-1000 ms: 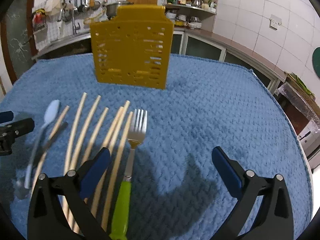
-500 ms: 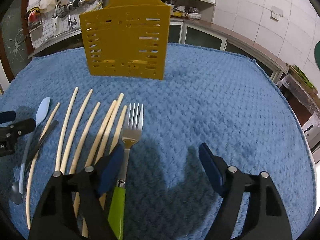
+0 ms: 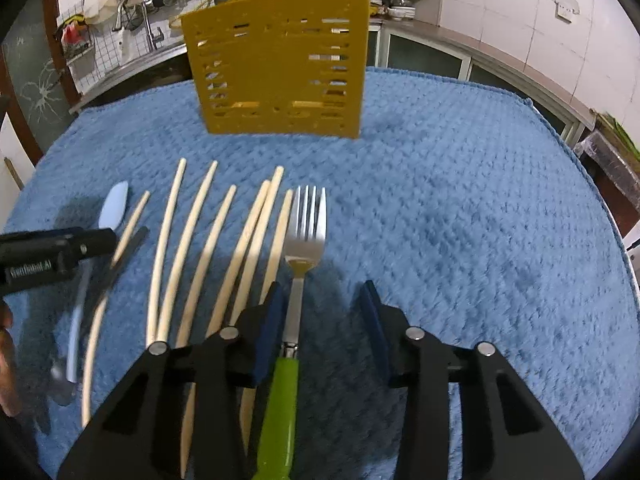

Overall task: Organize utensils
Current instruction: 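Close the left tool on the light blue spoon while the right tool grasps the green-handled fork, then lift the spoon with the left tool while the right tool carries the fork toward the yellow caddy, then drop the fork into the yellow caddy with the right tool while the left tool lowers the spoon in, then open both tools and withdraw them from the caddy, then grasp a wooden chopstick with the left tool while the right tool grasps another chopstick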

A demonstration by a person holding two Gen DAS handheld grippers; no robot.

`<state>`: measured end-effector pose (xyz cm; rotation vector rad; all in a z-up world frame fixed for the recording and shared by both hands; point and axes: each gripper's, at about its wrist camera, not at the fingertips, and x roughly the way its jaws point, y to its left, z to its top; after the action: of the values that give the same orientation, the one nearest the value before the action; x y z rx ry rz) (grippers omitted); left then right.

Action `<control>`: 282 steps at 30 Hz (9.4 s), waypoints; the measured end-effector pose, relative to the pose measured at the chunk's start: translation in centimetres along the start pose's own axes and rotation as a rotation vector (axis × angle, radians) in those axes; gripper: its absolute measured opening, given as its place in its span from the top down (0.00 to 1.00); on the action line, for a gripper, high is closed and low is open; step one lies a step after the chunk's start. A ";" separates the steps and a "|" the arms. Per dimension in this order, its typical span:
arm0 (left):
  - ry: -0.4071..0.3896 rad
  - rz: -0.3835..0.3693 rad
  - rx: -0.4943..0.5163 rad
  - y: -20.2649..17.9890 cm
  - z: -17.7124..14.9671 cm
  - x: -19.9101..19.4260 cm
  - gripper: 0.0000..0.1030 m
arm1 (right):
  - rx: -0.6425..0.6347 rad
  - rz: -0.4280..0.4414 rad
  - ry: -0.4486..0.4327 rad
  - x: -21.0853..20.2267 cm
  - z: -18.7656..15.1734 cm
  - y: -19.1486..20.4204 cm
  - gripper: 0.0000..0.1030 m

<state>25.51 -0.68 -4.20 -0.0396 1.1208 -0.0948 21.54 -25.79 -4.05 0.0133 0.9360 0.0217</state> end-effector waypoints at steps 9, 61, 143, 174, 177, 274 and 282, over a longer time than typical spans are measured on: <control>0.028 0.016 0.002 0.0 0.5 0.2 0.67 | -0.007 0.001 -0.009 0.5 0.7 0.2 0.79; -0.269 -0.099 0.026 -0.8 0.8 -6.2 0.91 | 0.099 0.155 -0.228 -3.5 2.6 -3.0 0.94; -0.362 -0.127 0.061 -1.3 3.9 -8.3 0.96 | 0.103 0.173 -0.105 -0.4 7.2 -4.3 0.94; -0.705 -0.130 0.150 -8.1 17.7 -14.4 0.96 | 0.179 0.235 -0.864 -6.8 21.8 -5.7 0.94; -0.708 -0.122 0.163 -8.7 18.7 -12.1 0.96 | 0.183 0.235 -0.882 -5.3 22.5 -5.5 0.94; -0.241 -0.053 0.061 -1.2 -1.1 -1.7 0.29 | 0.021 0.037 -0.130 0.6 1.6 -0.7 0.44; -0.174 -0.063 0.077 -2.1 -0.7 -0.2 0.52 | -0.008 0.052 -0.089 1.5 1.9 0.3 0.57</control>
<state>24.68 -2.73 -4.11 -0.0141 0.9418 -0.1876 23.98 -25.41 -4.13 0.0309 0.8459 0.0728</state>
